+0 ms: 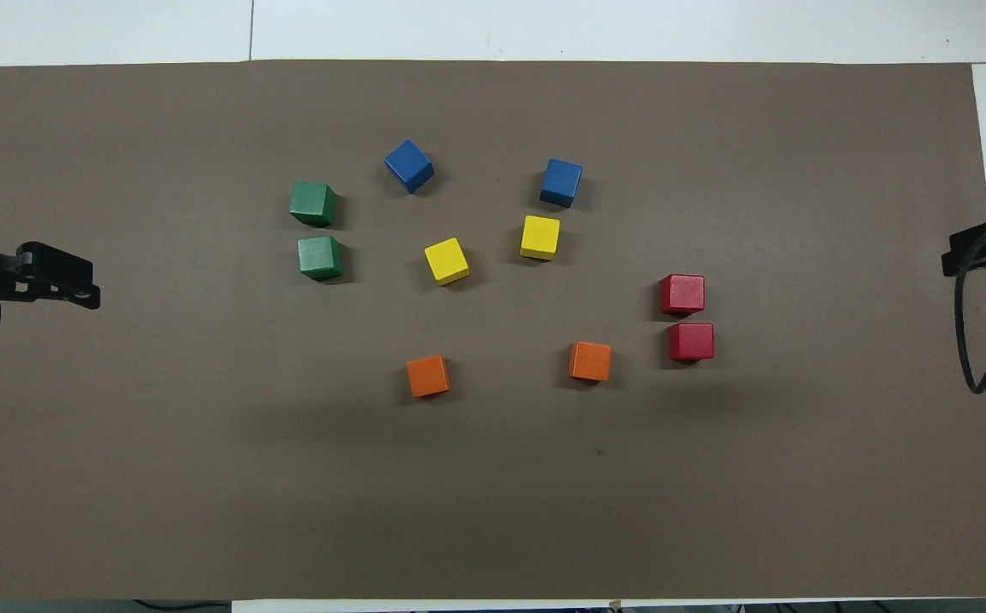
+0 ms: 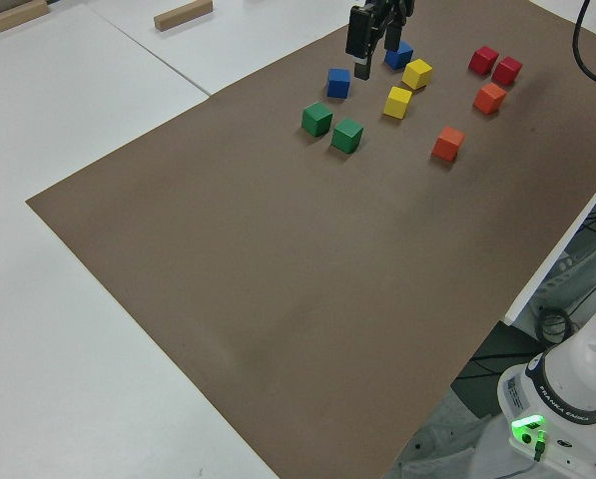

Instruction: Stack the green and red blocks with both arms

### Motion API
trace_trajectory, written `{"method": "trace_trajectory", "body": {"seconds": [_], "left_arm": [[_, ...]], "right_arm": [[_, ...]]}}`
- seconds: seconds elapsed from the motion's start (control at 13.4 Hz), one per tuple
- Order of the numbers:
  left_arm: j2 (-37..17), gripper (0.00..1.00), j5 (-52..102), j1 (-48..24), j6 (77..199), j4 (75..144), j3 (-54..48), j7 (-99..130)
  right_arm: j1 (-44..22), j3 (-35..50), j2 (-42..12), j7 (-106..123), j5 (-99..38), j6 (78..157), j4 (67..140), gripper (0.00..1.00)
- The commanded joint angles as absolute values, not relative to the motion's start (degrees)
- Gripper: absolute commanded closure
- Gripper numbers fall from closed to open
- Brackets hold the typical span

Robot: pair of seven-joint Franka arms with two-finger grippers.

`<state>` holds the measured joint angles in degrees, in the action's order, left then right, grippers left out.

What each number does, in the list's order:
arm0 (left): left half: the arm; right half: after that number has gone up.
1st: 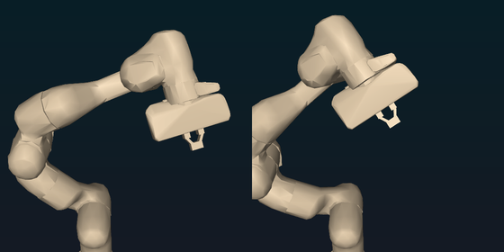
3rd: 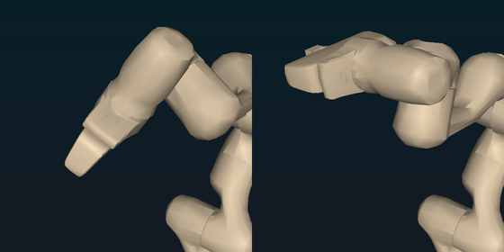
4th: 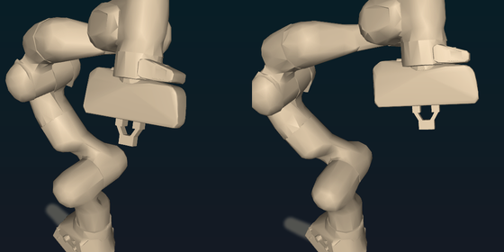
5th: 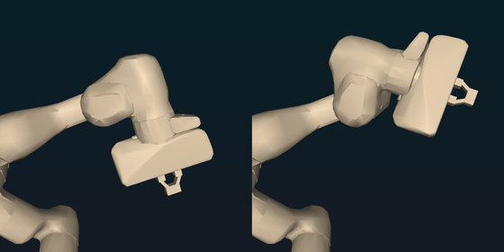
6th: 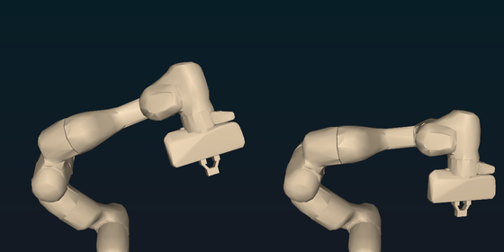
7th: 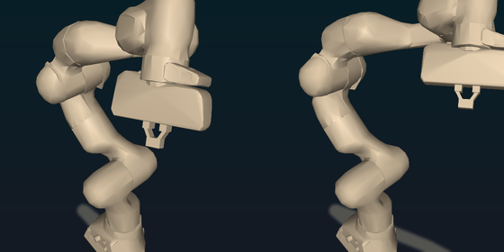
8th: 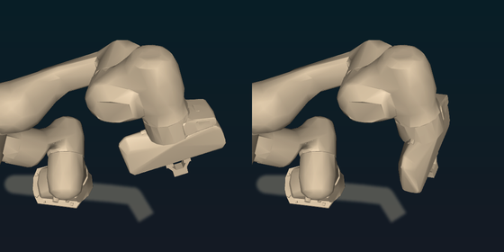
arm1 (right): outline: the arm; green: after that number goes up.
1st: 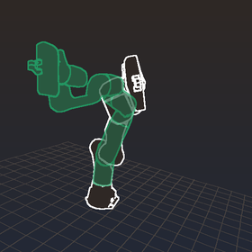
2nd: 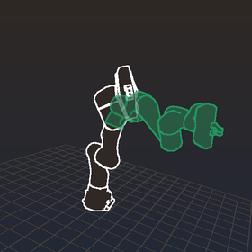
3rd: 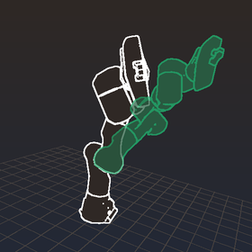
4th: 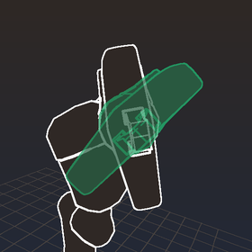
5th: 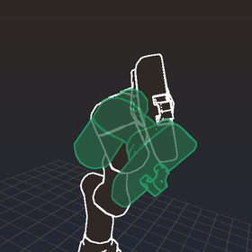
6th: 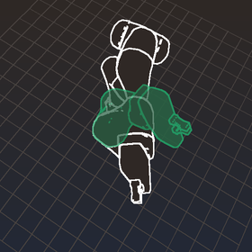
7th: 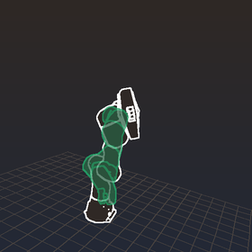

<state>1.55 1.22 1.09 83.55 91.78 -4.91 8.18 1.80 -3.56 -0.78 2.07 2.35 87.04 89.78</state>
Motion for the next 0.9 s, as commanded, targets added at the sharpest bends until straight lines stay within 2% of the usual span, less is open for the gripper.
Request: {"method": "trace_trajectory", "body": {"seconds": [0.0, 0.22, 0.37, 0.52, 0.67, 0.82], "left_arm": [[2.3, 0.00, 1.6, 2.3, 84.3, 92.4, -5.7, 7.4], [2.8, 0.00, 1.7, 1.8, 86.7, 94.0, -5.5, 7.7], [4.8, 0.00, 1.8, 1.5, 94.4, 99.7, -5.8, 7.5], [6.1, 0.00, 1.8, -1.5, 100.2, 107.0, -5.8, 7.6], [2.9, 0.00, 4.6, -3.6, 107.2, 111.0, -5.7, 8.4], [-2.3, 0.00, 4.9, -6.5, 112.9, 110.8, -5.7, 9.2]], "right_arm": [[2.5, -3.0, -0.5, 2.0, 2.9, 87.6, 89.9, 0.00], [2.5, -3.0, -0.4, 2.0, 2.9, 87.6, 89.9, 0.00], [2.4, -2.9, -0.4, 2.1, 2.8, 87.5, 90.3, 0.00], [1.8, -2.8, 2.9, 0.9, 1.9, 88.8, 97.2, 0.00], [-0.6, -1.4, 5.6, -4.2, 1.4, 99.6, 105.5, 0.00], [-4.6, -1.4, 5.7, -10.7, 1.4, 106.7, 110.9, 0.00]]}}
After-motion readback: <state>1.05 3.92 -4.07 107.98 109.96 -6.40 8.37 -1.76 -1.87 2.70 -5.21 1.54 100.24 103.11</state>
